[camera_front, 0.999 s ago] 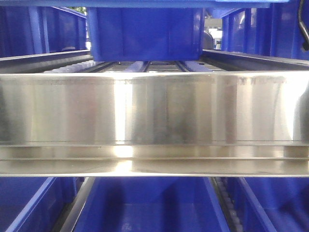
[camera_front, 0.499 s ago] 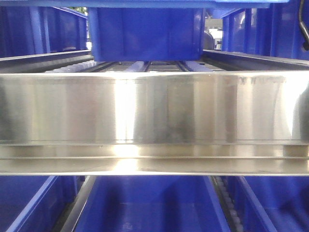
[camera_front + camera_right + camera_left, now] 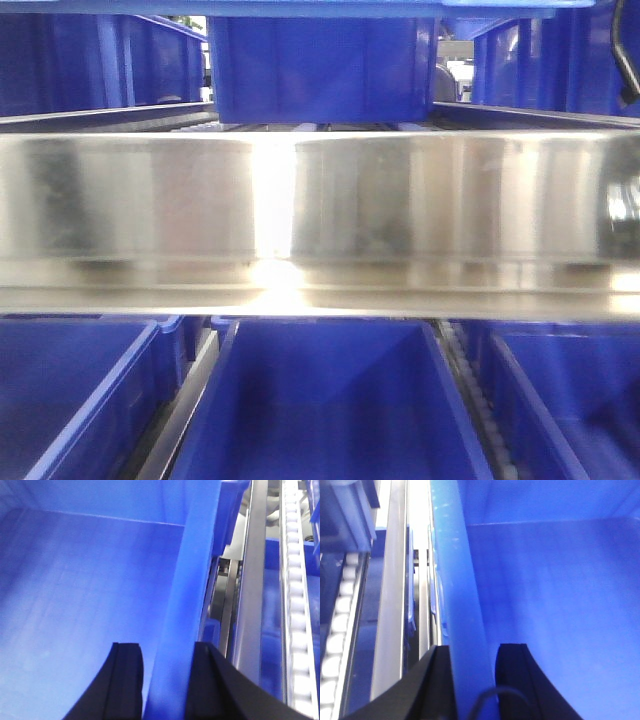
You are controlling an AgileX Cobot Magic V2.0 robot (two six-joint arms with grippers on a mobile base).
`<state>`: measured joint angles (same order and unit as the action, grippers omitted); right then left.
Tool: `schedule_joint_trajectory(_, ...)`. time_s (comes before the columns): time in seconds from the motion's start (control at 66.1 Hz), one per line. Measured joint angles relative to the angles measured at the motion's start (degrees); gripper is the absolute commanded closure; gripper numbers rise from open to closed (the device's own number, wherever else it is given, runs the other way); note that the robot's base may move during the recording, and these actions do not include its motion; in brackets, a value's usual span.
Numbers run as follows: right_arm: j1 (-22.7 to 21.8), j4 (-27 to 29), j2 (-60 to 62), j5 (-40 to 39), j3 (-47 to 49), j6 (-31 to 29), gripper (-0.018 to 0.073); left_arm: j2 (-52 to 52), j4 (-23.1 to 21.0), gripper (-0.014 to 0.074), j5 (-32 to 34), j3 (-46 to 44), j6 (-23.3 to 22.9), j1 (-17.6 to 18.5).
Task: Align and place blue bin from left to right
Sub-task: 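Back away and turn from the rack holding the bin in both grippers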
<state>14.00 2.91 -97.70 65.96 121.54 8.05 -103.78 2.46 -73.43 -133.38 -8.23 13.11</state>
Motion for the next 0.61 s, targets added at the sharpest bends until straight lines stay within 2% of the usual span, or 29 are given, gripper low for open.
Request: schedule_joint_trajectory(0.605,0.0,-0.38,0.0,0.0,0.03,0.0,0.0627,-0.21,-0.13,0.0708,1.53,0.0,0.0,0.13)
